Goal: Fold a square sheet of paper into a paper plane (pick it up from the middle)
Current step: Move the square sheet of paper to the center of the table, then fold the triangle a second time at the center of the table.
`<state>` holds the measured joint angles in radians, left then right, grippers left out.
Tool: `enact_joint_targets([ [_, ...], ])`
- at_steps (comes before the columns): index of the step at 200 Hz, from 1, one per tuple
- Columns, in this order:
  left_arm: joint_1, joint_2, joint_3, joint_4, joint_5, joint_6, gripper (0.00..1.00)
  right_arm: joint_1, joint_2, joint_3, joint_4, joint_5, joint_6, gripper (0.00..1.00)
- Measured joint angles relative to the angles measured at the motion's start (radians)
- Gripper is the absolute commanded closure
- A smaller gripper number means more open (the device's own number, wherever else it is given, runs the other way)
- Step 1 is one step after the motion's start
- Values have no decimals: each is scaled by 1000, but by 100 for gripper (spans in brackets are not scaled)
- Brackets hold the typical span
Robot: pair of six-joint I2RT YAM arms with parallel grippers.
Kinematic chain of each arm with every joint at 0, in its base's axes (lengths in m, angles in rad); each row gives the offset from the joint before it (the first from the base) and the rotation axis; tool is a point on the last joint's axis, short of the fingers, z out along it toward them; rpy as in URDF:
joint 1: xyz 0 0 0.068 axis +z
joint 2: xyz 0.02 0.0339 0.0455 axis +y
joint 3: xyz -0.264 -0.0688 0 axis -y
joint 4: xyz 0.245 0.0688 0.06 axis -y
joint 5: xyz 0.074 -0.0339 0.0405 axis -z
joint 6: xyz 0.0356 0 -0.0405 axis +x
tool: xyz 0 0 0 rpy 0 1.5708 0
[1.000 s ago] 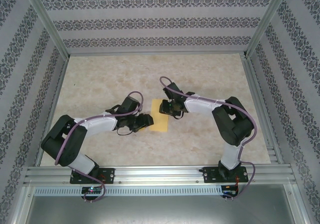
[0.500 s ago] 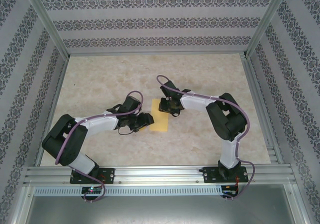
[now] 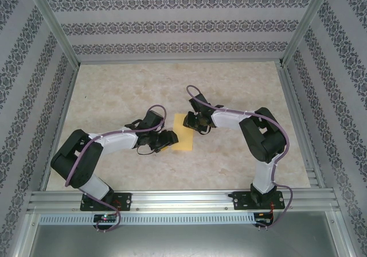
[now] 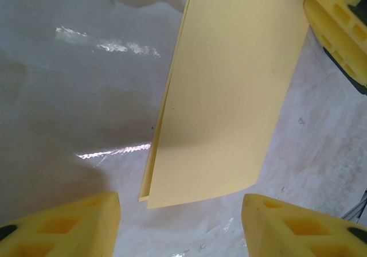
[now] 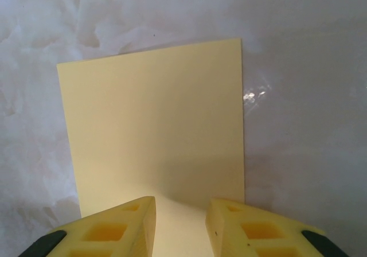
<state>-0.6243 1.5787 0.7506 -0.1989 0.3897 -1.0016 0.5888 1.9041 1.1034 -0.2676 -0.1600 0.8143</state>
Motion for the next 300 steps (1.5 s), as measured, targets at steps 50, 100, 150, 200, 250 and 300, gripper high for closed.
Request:
enact_joint_targets([
  [50, -10, 22, 10, 3, 9, -3, 42, -2, 0, -1, 1, -8, 1, 68],
  [100, -25, 47, 20, 16, 21, -5, 49, -2, -2, -6, 8, -7, 1, 68],
  [150, -26, 49, 23, 30, 24, -7, 52, -2, -2, -7, 8, -7, 1, 68],
  [200, -26, 50, 23, 69, 43, -7, 55, -2, -2, -7, 8, -8, 1, 68],
  [250, -26, 51, 23, 166, 80, -23, 66, -4, -2, -6, 8, -11, 0, 70],
  [300, -26, 80, 52, 232, 107, -26, 66, -12, -2, -8, 7, -29, 0, 71],
])
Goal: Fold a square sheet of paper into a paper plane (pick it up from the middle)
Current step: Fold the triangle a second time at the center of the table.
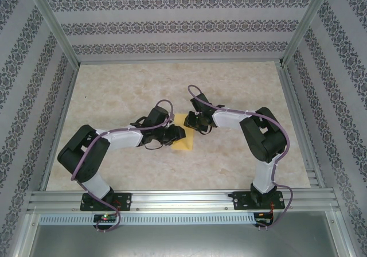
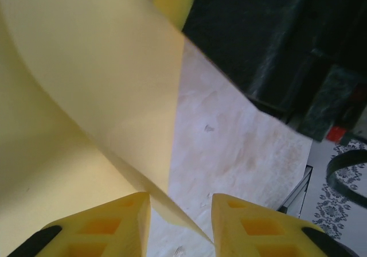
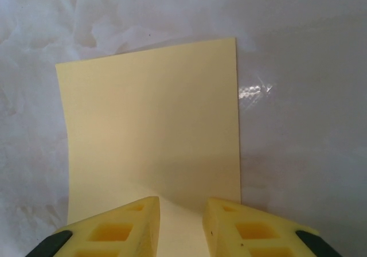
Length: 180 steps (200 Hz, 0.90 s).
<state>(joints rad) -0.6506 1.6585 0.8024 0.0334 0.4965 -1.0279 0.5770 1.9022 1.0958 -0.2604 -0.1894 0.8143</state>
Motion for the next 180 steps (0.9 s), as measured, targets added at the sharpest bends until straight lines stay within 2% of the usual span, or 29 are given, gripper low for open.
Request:
enact_joint_targets([
  [35, 0, 57, 27, 34, 12, 0, 62, -11, -1, -5, 6, -29, -1, 71],
  [90, 0, 103, 41, 51, 15, 1, 52, -44, -10, -20, 28, -125, -22, 65],
  [127, 0, 106, 43, 50, 11, 3, 66, -76, -47, -43, 21, -184, -48, 67],
  [180, 0, 106, 48, 49, -8, 5, 77, -82, -150, -85, 4, -217, -111, 69],
])
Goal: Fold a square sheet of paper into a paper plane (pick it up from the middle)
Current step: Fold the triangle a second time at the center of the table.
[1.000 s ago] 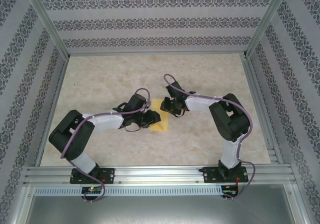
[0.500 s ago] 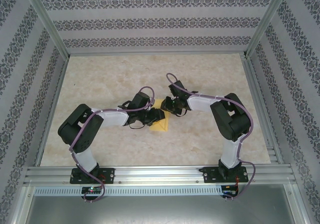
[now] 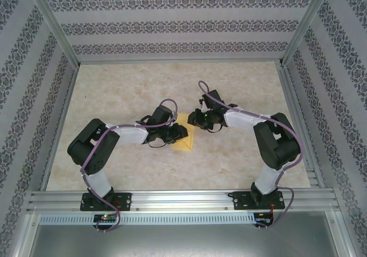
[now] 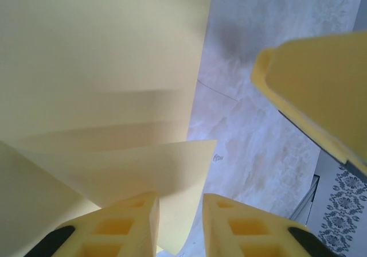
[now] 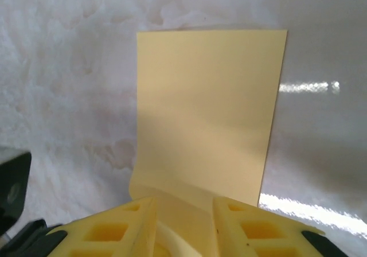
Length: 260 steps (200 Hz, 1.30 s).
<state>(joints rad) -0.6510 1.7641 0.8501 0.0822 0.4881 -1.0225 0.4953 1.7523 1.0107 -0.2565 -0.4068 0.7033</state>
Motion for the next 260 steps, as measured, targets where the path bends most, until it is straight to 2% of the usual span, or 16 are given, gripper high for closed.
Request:
enact_joint_targets([
  [49, 0, 6, 0, -1, -3, 0, 83, 0, -5, -64, -19, -40, -46, 68],
  [91, 0, 8, 0, -2, -4, 0, 84, 6, -5, -68, -10, -89, -59, 73],
  [138, 0, 8, 6, -10, -4, 0, 85, 13, 14, -68, -1, -120, -71, 73],
  [171, 0, 8, 8, -11, -3, 0, 85, 13, 18, -68, 4, -127, -79, 87],
  [194, 0, 8, 8, -11, -2, -1, 86, 13, 18, -68, 1, -117, -85, 92],
  [260, 0, 8, 33, -11, 2, 0, 86, 13, 28, -62, -31, -60, -120, 93],
])
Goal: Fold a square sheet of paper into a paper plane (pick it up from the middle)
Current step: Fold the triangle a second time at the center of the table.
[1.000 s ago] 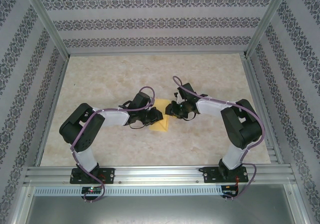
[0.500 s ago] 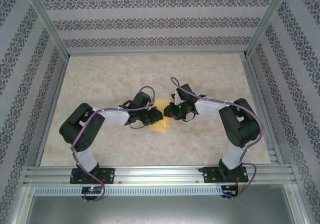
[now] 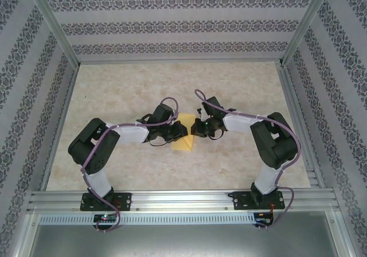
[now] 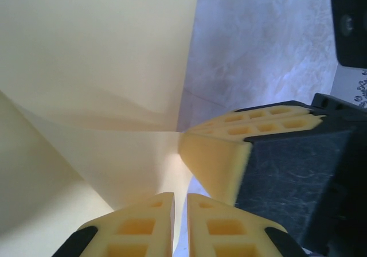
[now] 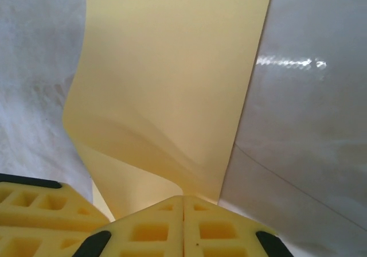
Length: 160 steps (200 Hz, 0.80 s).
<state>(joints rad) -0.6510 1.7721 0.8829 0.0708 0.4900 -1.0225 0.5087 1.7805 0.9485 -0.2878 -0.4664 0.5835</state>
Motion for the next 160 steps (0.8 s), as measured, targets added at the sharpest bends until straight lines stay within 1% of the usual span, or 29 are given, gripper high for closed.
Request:
enact_joint_targets([
  [160, 0, 54, 22, -7, 23, 0, 86, 0, 47, 37, -18, 20, -34, 91],
])
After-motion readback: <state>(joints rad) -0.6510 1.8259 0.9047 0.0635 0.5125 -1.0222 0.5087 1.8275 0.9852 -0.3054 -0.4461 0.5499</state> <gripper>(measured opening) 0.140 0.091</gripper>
